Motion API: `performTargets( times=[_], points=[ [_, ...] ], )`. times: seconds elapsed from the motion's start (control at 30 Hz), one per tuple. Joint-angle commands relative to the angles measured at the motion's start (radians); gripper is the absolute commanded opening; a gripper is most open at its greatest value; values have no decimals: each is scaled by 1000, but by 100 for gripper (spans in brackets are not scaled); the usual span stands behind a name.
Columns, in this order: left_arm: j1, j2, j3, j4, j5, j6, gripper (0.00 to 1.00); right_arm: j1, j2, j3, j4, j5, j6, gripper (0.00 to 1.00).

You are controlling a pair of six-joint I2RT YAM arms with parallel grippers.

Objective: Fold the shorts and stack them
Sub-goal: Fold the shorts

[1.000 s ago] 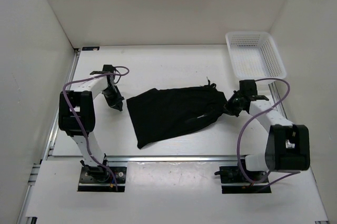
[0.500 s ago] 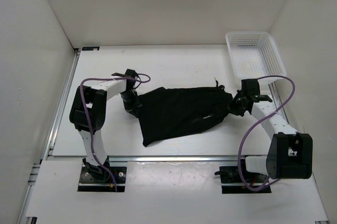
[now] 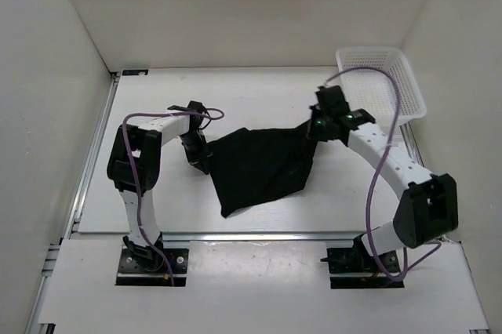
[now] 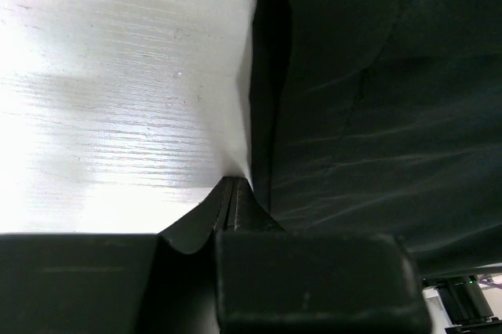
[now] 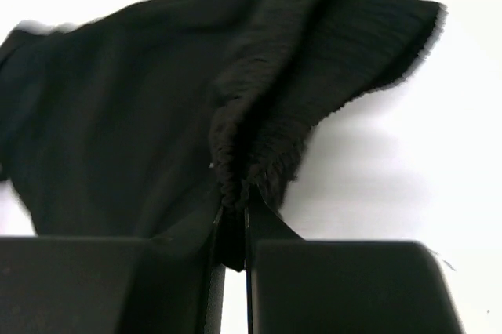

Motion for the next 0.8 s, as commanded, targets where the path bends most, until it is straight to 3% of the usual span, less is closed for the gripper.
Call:
performTargets(
  times=[0.0, 0.1, 0.27, 0.37, 0.77],
  points=[
    [0, 35, -5, 83, -40, -2, 10, 203, 86, 161, -73, 88, -90, 0],
    [0, 35, -5, 83, -49, -2, 10, 397, 199, 305, -119, 196, -164, 0],
    [9, 35, -5, 83, -49, -2, 10, 657, 346, 402, -140, 291, -273, 0],
    [18, 35, -5, 83, -58, -2, 10, 721, 382, 414, -130, 310, -273, 0],
    [46, 15, -14, 83, -58, 7, 10, 750, 381, 414, -108, 362, -204, 0]
  ],
)
